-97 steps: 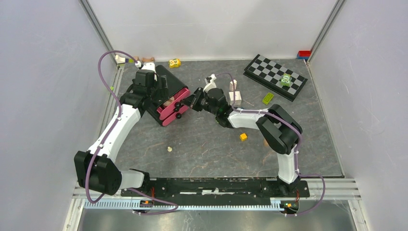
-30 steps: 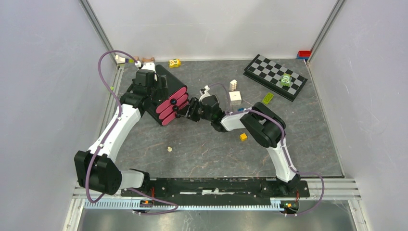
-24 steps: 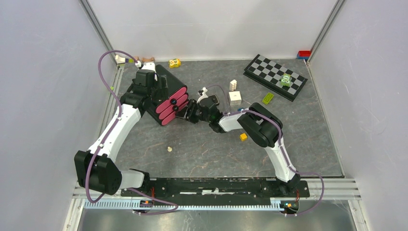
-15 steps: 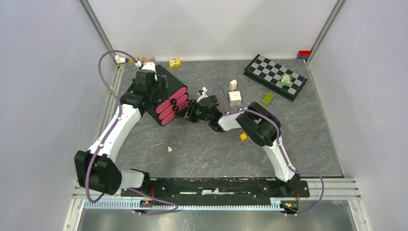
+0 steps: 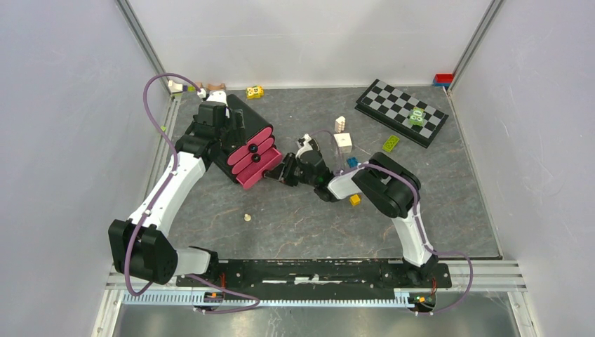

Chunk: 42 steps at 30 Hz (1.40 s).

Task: Organize the makeup
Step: Open the drawer in the storage box.

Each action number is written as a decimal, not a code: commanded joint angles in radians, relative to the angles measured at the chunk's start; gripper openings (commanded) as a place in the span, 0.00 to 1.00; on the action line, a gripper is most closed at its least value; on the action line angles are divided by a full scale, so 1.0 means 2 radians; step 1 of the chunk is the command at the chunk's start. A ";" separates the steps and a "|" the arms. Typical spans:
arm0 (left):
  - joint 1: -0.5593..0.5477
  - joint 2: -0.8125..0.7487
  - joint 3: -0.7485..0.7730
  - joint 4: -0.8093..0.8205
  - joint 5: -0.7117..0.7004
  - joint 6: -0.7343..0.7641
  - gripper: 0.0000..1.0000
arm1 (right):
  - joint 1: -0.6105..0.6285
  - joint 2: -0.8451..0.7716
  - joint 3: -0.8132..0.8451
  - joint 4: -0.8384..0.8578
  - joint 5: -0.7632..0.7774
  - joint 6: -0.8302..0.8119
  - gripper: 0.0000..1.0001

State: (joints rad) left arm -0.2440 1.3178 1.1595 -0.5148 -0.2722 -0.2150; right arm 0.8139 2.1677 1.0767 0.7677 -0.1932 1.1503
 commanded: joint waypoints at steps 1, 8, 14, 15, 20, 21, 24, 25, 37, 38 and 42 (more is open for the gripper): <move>-0.005 0.017 -0.009 -0.038 0.001 0.015 0.94 | 0.006 -0.063 -0.055 0.011 0.023 -0.037 0.26; -0.005 0.019 -0.008 -0.039 0.002 0.015 0.94 | 0.008 -0.113 -0.139 0.030 0.038 -0.053 0.26; -0.006 0.019 -0.009 -0.039 0.001 0.015 0.94 | 0.009 -0.117 -0.163 0.051 0.033 -0.044 0.27; -0.006 0.018 -0.009 -0.039 0.001 0.015 0.94 | 0.009 -0.119 -0.166 0.053 0.034 -0.044 0.27; -0.006 0.019 -0.008 -0.039 0.001 0.015 0.94 | 0.010 -0.127 -0.170 0.058 0.038 -0.051 0.37; -0.006 0.019 -0.008 -0.038 0.002 0.015 0.94 | 0.009 -0.127 -0.169 0.061 0.038 -0.052 0.44; -0.006 0.019 -0.008 -0.039 0.001 0.016 0.94 | 0.009 -0.124 -0.159 0.066 0.035 -0.055 0.54; -0.007 0.019 -0.008 -0.039 0.001 0.016 0.94 | 0.009 -0.121 -0.154 0.067 0.032 -0.056 0.56; -0.007 0.019 -0.009 -0.039 0.002 0.016 0.94 | 0.009 -0.088 -0.074 0.008 0.052 -0.043 0.71; -0.007 0.019 -0.009 -0.039 0.002 0.016 0.94 | 0.009 -0.088 -0.064 -0.021 0.064 -0.043 0.72; -0.008 0.019 -0.009 -0.038 0.002 0.016 0.94 | 0.010 -0.089 -0.015 -0.140 0.118 -0.048 0.75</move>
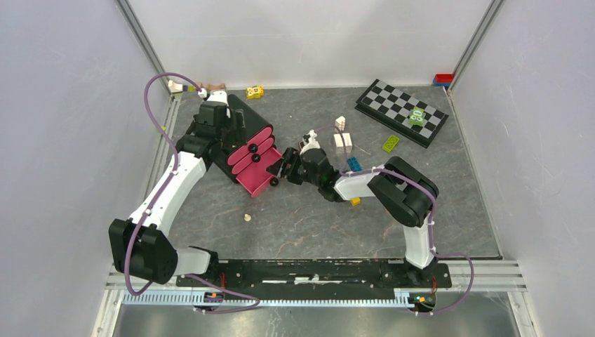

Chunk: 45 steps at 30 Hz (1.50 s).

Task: Organize the makeup
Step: Open the drawer in the storage box.

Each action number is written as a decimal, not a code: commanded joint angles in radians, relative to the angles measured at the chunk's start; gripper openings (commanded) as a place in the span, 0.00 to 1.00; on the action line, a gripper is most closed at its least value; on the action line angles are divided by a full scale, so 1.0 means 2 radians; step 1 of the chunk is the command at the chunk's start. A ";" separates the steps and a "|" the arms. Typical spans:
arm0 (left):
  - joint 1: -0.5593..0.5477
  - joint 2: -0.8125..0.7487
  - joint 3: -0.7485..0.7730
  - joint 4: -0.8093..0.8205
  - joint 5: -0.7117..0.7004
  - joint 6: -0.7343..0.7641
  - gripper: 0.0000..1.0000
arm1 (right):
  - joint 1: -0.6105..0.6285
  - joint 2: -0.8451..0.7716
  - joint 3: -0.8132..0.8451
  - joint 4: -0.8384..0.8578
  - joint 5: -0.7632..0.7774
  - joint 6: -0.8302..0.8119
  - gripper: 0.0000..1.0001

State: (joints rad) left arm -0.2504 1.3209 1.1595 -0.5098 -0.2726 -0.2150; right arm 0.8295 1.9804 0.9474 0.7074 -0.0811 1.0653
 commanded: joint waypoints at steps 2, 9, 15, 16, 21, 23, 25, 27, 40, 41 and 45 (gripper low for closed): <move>-0.004 0.017 -0.009 -0.041 0.002 0.016 0.94 | 0.004 0.005 0.073 -0.158 0.089 -0.006 0.78; -0.004 0.018 -0.008 -0.041 0.003 0.016 0.94 | 0.012 0.040 0.169 -0.296 0.143 -0.014 0.88; -0.004 0.018 -0.008 -0.041 0.004 0.016 0.94 | 0.018 0.072 0.221 -0.359 0.163 -0.021 0.90; -0.004 0.018 -0.008 -0.041 0.004 0.016 0.94 | 0.018 0.073 0.221 -0.367 0.164 -0.022 0.90; -0.004 0.018 -0.008 -0.041 0.004 0.016 0.94 | 0.019 0.069 0.214 -0.373 0.174 -0.026 0.87; -0.004 0.018 -0.008 -0.041 0.004 0.016 0.94 | 0.019 0.059 0.201 -0.367 0.179 -0.028 0.84; -0.004 0.018 -0.008 -0.041 0.004 0.016 0.94 | 0.020 0.048 0.186 -0.361 0.183 -0.029 0.82; -0.004 0.018 -0.008 -0.041 0.004 0.016 0.94 | 0.020 0.037 0.170 -0.358 0.186 -0.031 0.80; -0.005 0.017 -0.008 -0.041 0.003 0.016 0.94 | 0.021 -0.026 0.078 -0.308 0.192 -0.034 0.64; -0.005 0.017 -0.008 -0.041 0.003 0.016 0.94 | 0.021 -0.027 0.078 -0.307 0.189 -0.035 0.64; -0.005 0.017 -0.008 -0.041 0.002 0.016 0.94 | 0.022 -0.037 0.076 -0.304 0.180 -0.040 0.70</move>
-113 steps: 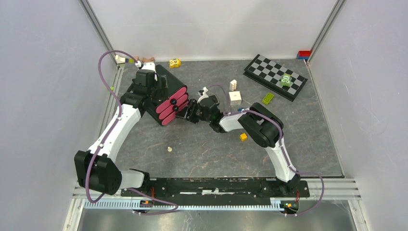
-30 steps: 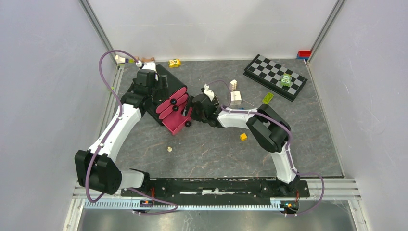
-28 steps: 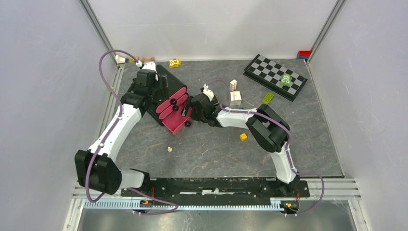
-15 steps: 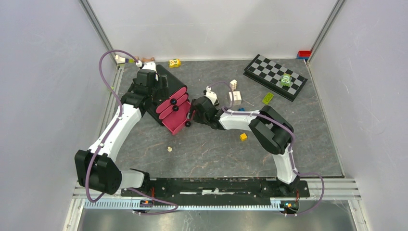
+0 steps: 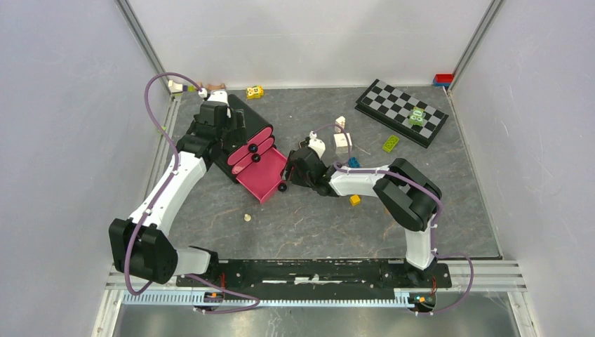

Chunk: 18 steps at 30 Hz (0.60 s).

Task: Organize the makeup
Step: Open the drawer in the storage box, then pick up the makeup from the center of the board.

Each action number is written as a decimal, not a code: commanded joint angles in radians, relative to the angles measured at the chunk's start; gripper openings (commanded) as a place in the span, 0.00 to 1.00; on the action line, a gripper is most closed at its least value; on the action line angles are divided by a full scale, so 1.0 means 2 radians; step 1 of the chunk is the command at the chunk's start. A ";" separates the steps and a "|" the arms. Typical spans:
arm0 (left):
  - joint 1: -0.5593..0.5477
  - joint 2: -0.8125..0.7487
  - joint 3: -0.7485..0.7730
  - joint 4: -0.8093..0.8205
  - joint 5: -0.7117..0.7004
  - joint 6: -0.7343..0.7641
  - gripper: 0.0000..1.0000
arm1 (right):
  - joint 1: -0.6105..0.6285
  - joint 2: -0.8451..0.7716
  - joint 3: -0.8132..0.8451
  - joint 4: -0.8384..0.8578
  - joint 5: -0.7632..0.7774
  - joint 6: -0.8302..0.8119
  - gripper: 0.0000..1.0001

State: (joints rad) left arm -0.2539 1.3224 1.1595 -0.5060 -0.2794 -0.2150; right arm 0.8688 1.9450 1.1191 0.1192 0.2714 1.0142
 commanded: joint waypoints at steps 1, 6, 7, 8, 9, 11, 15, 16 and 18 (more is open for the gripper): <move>-0.003 0.016 -0.008 -0.044 0.006 0.016 0.94 | 0.002 -0.023 -0.010 -0.010 0.004 -0.018 0.71; -0.003 0.013 -0.005 -0.046 0.009 0.015 0.94 | 0.001 -0.059 -0.002 -0.032 0.020 -0.062 0.77; -0.003 0.013 -0.004 -0.048 0.009 0.014 0.94 | 0.001 -0.068 0.000 -0.040 0.028 -0.077 0.79; -0.003 0.014 -0.001 -0.051 0.010 0.013 0.94 | 0.001 -0.082 0.003 -0.050 0.034 -0.090 0.80; -0.003 0.016 0.002 -0.055 0.011 0.010 0.94 | 0.000 -0.095 0.004 -0.058 0.045 -0.108 0.82; -0.004 0.016 0.005 -0.060 0.013 0.006 0.94 | -0.005 -0.121 0.005 -0.081 0.061 -0.144 0.83; -0.004 0.008 0.004 -0.071 0.010 0.002 0.94 | -0.038 -0.163 0.011 -0.123 0.078 -0.223 0.90; -0.004 0.005 0.001 -0.073 0.009 0.003 0.94 | -0.049 -0.170 0.017 -0.141 0.086 -0.240 0.94; -0.004 0.001 -0.004 -0.073 0.004 0.007 0.94 | -0.071 -0.175 0.026 -0.155 0.102 -0.294 0.98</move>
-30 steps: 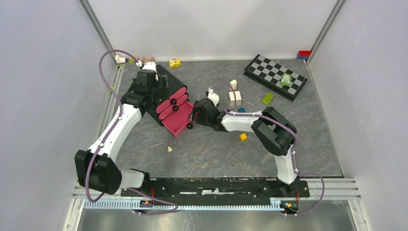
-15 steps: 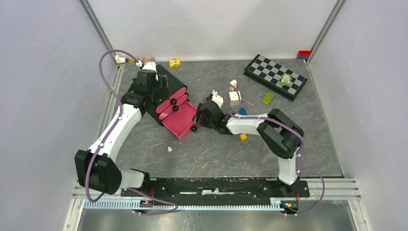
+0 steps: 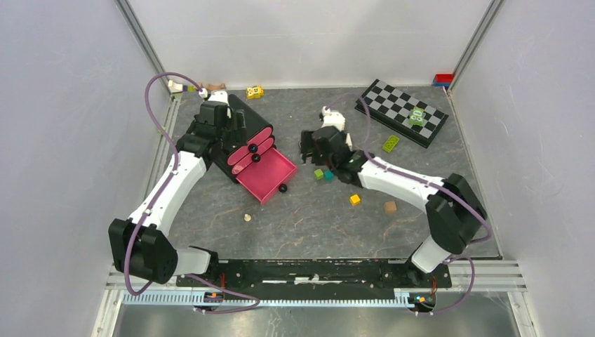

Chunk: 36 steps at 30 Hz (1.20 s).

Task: Organize the makeup
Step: Pick up the makeup from the center of the board.

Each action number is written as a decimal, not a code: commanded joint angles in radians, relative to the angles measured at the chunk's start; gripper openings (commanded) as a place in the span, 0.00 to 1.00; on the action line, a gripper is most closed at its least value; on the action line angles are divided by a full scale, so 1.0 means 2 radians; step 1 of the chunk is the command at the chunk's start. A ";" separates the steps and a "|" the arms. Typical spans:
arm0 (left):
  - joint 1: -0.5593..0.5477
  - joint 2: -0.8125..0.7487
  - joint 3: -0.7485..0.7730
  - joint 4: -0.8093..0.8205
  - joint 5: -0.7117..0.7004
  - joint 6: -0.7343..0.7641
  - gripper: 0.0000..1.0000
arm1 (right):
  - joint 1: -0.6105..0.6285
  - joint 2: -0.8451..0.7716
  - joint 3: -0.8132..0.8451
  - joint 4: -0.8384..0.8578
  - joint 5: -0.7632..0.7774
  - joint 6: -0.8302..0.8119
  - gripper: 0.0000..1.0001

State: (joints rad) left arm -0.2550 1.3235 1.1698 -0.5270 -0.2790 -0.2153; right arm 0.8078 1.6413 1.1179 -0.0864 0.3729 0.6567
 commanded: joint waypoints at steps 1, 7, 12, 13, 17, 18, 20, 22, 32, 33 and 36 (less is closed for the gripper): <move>-0.004 0.000 -0.009 -0.065 0.002 0.007 0.94 | -0.055 -0.018 0.042 -0.071 0.064 -0.137 0.98; -0.004 -0.008 -0.030 -0.056 -0.003 0.004 0.94 | -0.134 0.036 0.100 -0.101 -0.014 -0.232 0.98; -0.004 -0.006 -0.033 -0.054 0.003 0.007 0.94 | -0.174 0.110 0.143 -0.108 -0.073 -0.273 0.98; -0.004 -0.006 -0.034 -0.054 0.005 0.007 0.94 | -0.183 0.124 0.151 -0.112 -0.079 -0.274 0.98; -0.004 -0.010 -0.036 -0.055 -0.010 0.009 0.94 | -0.203 0.159 0.162 -0.107 -0.105 -0.273 0.98; -0.004 -0.011 -0.038 -0.053 -0.008 0.009 0.94 | -0.204 0.168 0.163 -0.102 -0.116 -0.272 0.98; -0.004 -0.010 -0.038 -0.053 -0.010 0.010 0.95 | -0.204 0.187 0.176 -0.105 -0.114 -0.272 0.98; -0.004 -0.008 -0.037 -0.053 -0.010 0.010 0.95 | -0.204 0.203 0.190 -0.110 -0.104 -0.272 0.98; -0.004 -0.005 -0.039 -0.052 -0.006 0.009 0.95 | -0.205 0.176 0.140 -0.063 -0.130 -0.253 0.46; -0.004 -0.005 -0.039 -0.052 -0.005 0.009 0.95 | -0.205 0.167 0.133 -0.060 -0.131 -0.252 0.45; -0.004 -0.004 -0.040 -0.052 -0.005 0.008 0.95 | -0.203 0.133 0.103 -0.046 -0.133 -0.252 0.41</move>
State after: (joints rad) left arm -0.2577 1.2888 1.1343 -0.5175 -0.2829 -0.2161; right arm 0.3992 2.0205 1.3895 -0.2386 0.1371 0.1371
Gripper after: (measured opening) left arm 0.946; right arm 0.622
